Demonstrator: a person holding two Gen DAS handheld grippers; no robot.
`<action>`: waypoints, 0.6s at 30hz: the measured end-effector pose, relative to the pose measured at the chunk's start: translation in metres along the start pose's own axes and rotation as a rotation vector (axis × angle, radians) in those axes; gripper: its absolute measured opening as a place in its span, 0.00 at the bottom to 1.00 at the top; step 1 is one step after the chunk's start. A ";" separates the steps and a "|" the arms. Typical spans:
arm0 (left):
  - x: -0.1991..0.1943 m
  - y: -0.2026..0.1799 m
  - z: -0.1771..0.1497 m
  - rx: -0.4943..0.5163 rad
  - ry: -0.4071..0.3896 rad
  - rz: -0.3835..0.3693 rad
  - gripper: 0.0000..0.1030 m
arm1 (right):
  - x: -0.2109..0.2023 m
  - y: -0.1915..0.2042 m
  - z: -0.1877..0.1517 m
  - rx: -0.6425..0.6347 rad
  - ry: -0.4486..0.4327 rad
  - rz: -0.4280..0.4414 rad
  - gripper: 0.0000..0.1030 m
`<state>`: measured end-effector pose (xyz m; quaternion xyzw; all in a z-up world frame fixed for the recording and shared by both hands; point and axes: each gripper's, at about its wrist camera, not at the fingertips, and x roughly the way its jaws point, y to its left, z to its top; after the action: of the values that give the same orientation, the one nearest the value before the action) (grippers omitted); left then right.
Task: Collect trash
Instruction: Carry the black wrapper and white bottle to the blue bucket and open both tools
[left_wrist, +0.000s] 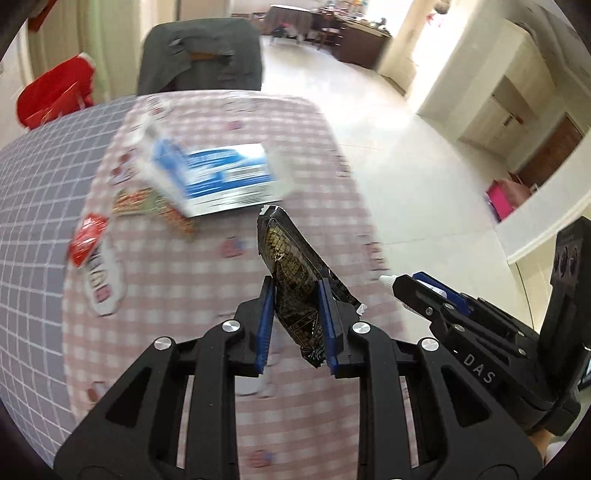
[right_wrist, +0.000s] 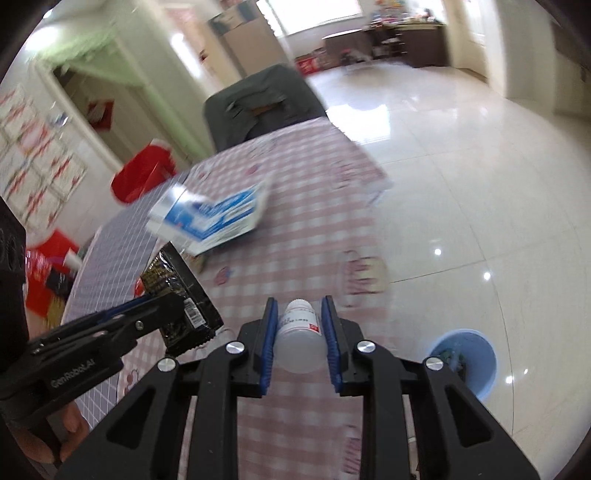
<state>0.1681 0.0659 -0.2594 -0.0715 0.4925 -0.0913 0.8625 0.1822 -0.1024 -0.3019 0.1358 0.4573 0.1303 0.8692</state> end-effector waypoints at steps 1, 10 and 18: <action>0.002 -0.010 0.000 0.011 0.001 -0.011 0.23 | -0.006 -0.007 0.000 0.015 -0.010 -0.009 0.23; 0.020 -0.101 0.001 0.110 0.036 -0.090 0.23 | -0.066 -0.089 -0.002 0.141 -0.079 -0.094 0.23; 0.040 -0.160 0.000 0.157 0.076 -0.128 0.23 | -0.100 -0.145 -0.006 0.226 -0.149 -0.166 0.41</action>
<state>0.1738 -0.0993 -0.2587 -0.0314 0.5105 -0.1870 0.8387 0.1369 -0.2717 -0.2807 0.2036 0.4128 -0.0047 0.8877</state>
